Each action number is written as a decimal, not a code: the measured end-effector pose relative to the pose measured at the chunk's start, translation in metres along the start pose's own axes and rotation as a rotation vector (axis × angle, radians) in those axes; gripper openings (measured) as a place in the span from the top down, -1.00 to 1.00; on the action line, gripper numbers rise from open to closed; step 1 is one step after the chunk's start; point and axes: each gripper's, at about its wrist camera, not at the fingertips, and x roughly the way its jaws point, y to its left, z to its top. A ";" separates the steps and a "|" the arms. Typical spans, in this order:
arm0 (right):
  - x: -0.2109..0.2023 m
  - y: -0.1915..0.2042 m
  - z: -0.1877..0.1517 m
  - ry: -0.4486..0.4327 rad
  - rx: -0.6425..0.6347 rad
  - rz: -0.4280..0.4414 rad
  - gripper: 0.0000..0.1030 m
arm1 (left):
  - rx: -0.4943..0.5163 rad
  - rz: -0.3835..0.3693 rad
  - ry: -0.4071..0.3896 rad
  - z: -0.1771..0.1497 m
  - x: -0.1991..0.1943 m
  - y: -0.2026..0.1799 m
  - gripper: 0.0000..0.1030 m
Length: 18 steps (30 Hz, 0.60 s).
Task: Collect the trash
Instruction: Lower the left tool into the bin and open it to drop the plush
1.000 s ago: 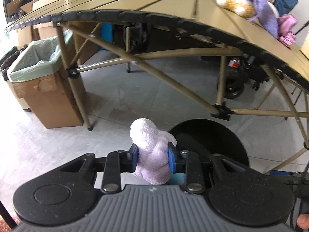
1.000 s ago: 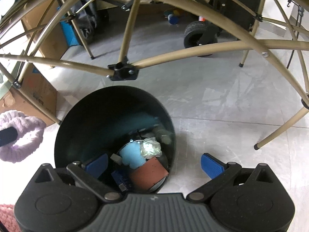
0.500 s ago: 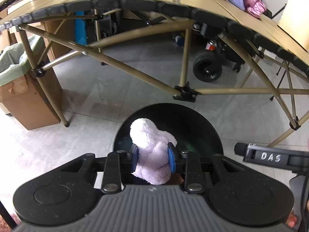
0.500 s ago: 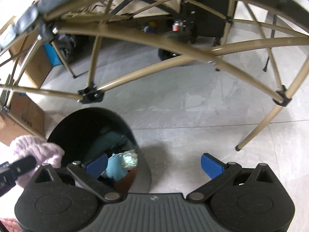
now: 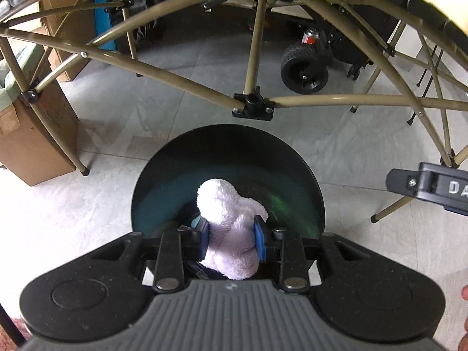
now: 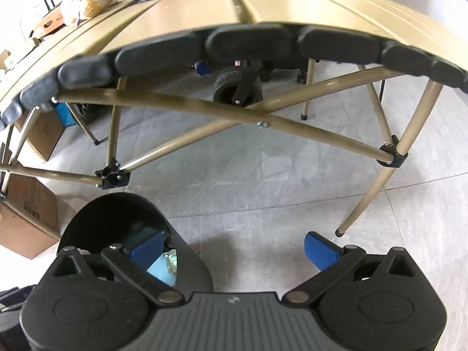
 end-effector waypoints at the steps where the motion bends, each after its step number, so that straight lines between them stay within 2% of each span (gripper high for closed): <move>1: -0.001 0.000 0.000 -0.001 0.003 -0.002 -1.00 | -0.002 0.003 0.007 0.000 0.003 0.000 0.40; 18: 0.004 -0.007 -0.003 0.027 0.010 -0.024 -1.00 | -0.044 0.050 0.164 -0.001 0.050 -0.007 0.40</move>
